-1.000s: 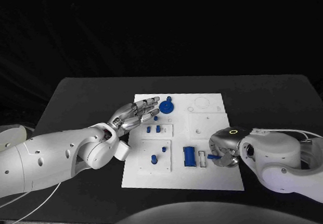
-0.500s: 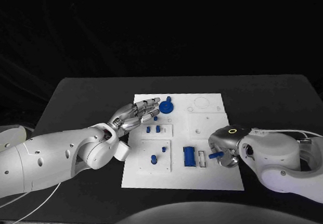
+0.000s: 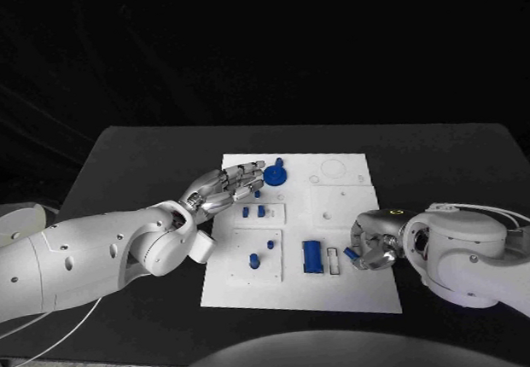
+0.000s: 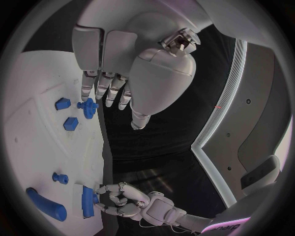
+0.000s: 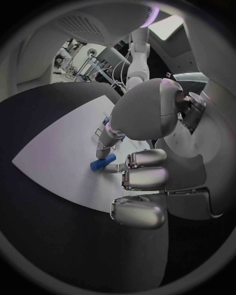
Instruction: Assemble the parts on the task board
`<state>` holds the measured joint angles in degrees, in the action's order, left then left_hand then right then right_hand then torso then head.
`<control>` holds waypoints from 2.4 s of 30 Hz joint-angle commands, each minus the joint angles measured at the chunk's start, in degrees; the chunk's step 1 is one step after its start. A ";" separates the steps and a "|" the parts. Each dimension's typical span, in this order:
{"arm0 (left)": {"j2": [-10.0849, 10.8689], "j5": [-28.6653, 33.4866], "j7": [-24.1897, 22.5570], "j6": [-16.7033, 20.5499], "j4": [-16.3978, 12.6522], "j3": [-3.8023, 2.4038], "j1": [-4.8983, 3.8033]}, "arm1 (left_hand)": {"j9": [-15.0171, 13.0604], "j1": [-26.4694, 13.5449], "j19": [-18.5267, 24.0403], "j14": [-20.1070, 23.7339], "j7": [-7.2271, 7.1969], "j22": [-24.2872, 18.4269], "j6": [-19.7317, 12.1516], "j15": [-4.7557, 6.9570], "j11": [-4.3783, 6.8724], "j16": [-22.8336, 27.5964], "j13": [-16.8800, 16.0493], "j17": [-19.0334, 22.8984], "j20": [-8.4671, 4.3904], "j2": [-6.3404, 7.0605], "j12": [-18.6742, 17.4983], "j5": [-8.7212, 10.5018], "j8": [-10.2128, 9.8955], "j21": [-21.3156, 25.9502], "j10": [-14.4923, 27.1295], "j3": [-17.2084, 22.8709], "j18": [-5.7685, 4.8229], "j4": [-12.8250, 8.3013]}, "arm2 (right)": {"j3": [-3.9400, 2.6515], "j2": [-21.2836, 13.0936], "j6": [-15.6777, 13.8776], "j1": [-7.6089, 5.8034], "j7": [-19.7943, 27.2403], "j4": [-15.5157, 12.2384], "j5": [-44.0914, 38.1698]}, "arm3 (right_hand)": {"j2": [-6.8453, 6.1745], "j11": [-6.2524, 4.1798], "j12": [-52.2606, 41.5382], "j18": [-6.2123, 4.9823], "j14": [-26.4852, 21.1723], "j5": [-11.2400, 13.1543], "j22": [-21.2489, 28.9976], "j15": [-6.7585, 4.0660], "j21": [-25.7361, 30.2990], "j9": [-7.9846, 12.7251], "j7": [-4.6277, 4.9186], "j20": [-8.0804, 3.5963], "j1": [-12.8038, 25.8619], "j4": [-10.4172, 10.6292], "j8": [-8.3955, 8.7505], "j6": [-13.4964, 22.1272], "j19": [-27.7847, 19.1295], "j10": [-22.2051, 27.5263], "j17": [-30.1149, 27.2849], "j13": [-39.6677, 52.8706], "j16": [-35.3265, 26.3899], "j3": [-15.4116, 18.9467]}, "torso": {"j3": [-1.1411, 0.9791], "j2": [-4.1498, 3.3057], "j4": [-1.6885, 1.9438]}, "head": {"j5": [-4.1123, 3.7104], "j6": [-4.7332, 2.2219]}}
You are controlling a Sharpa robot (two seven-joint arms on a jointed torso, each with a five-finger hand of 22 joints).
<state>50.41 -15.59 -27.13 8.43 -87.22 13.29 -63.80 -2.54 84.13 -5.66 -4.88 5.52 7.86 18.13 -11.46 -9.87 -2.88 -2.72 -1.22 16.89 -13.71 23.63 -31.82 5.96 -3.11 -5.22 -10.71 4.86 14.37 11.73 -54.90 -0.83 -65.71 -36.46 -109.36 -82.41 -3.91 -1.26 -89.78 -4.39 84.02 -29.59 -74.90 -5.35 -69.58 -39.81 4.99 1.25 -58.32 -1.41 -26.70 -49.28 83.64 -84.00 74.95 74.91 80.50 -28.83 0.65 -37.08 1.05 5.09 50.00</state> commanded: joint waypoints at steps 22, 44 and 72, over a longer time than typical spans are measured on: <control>-0.19 -0.05 0.07 -1.33 0.03 -0.03 0.07 | -0.11 0.69 -0.65 -0.35 0.12 0.22 0.79 0.00 -0.09 -0.30 -0.08 -0.09 -0.01 -0.02 0.39 -0.28 0.51 -0.30 -0.55 0.38 -0.89 -0.05 | 0.40 -0.68 -10.47 -0.90 0.83 2.48 41.73 | 1.13 -0.54 -0.22 0.48 3.53 -1.46 -9.96 -0.02 0.15 0.60 -2.55 -0.28 0.59 0.57 0.70 -2.40 0.96 -6.00 0.43 15.09 0.02 2.38 | 0.01 -0.01 0.04 | 0.03 0.00; -0.27 -0.06 0.50 -1.58 0.10 -0.03 0.08 | -0.12 0.69 -0.69 -0.36 0.15 0.25 0.87 0.00 -0.09 -0.30 -0.09 -0.09 -0.01 -0.02 0.43 -0.28 0.54 -0.32 -0.59 0.39 -0.88 -0.05 | 0.41 -0.27 -14.76 -0.92 1.36 2.39 44.10 | 1.57 -0.49 -0.22 0.19 3.33 -1.44 -9.55 0.05 1.71 0.68 -2.45 -0.22 1.01 1.14 0.85 -2.36 0.44 -6.00 -0.26 15.09 -0.46 3.10 | -0.01 -0.04 -0.05 | -0.09 0.00; -0.24 -0.55 0.96 -2.00 0.11 -0.02 0.25 | -0.13 0.69 -0.82 -0.41 0.28 0.32 1.02 0.02 -0.09 -0.33 -0.07 -0.10 -0.01 0.01 0.44 -0.29 0.63 -0.38 -0.68 0.44 -0.88 -0.04 | 0.41 -1.92 -16.42 -0.85 2.19 -0.39 43.01 | 1.55 -0.61 -0.22 0.12 3.29 -2.05 -9.46 -0.02 2.02 0.57 -2.61 -0.24 0.59 0.82 0.66 -2.64 0.29 -6.00 -0.33 15.09 -0.53 3.42 | 0.02 -0.04 -0.03 | 0.06 0.00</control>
<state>50.28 -15.70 -25.99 7.87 -87.02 13.26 -63.68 -2.62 84.13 -6.06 -4.88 5.71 8.08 18.74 -11.46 -10.05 -2.87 -2.72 -1.23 16.88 -13.71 23.96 -31.82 6.40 -3.10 -5.41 -10.72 4.86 14.36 12.15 -56.82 -16.22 -66.58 -34.81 -109.72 -38.72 -2.71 -1.69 -89.78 -4.39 84.01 -31.43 -74.91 -5.34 -67.89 -39.19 3.06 1.03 -57.64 -0.53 -25.87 -51.39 83.82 -83.99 74.69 74.95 80.27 -25.62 0.64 -37.10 1.03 5.28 50.00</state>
